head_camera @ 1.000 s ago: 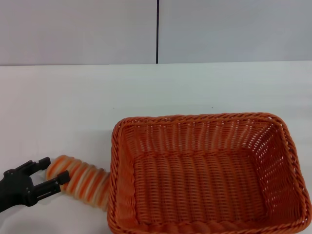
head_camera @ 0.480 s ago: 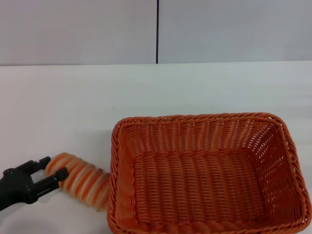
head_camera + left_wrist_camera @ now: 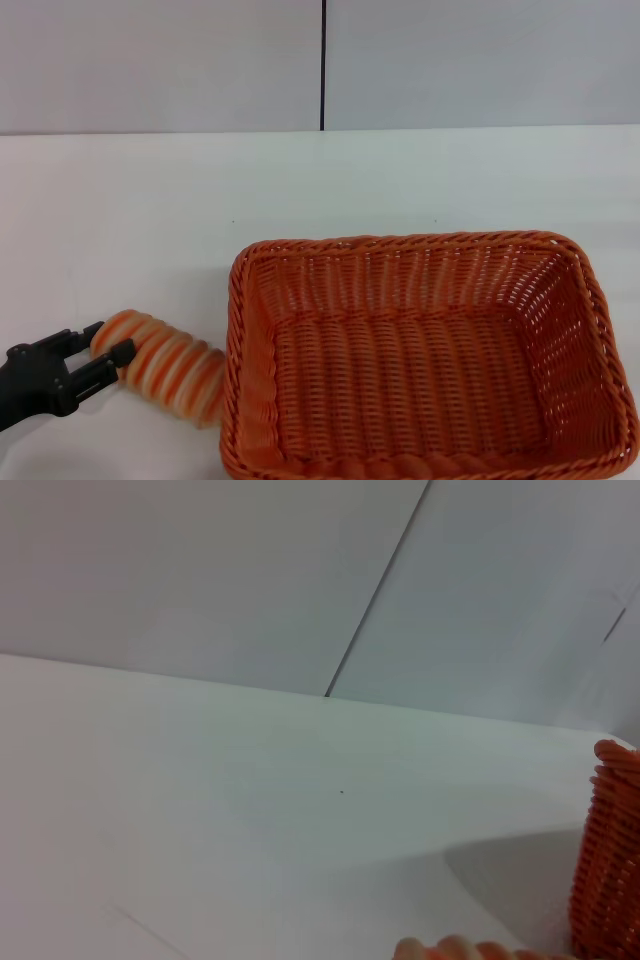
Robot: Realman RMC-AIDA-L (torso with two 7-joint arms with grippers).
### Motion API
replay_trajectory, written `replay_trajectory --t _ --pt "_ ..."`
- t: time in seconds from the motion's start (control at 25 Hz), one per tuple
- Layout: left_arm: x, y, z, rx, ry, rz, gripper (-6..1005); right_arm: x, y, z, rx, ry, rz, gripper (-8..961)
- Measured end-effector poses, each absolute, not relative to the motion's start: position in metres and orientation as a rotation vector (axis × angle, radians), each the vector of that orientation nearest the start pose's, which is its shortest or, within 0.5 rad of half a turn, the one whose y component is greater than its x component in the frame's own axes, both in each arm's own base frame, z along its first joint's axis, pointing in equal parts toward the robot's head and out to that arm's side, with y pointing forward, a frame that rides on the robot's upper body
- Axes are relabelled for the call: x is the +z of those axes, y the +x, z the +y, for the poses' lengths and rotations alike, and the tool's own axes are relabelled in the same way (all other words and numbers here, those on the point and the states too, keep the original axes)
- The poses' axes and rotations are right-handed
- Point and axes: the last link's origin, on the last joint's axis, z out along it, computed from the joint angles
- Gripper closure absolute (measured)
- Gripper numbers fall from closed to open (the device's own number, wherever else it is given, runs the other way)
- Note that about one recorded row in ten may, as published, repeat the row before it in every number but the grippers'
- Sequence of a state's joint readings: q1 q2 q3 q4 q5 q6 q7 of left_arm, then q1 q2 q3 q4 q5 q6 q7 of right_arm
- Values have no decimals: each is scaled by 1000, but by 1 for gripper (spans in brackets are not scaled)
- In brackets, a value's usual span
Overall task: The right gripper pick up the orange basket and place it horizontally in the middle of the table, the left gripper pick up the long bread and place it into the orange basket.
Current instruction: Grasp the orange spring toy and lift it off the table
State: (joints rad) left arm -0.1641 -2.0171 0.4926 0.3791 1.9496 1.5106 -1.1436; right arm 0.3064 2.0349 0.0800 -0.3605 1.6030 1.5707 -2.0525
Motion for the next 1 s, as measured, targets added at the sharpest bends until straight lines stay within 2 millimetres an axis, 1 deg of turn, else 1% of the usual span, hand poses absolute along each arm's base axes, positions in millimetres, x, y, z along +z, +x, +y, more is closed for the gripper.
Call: replay_trajectory --t 0.48,1.0 --pt "2 -388 199 -719 -2298 -1066 505 119 382 263 1170 -1414 711 556" --pt "3 -389 200 -718 -2297 -1062 619 119 383 266 1165 -1402 716 556"
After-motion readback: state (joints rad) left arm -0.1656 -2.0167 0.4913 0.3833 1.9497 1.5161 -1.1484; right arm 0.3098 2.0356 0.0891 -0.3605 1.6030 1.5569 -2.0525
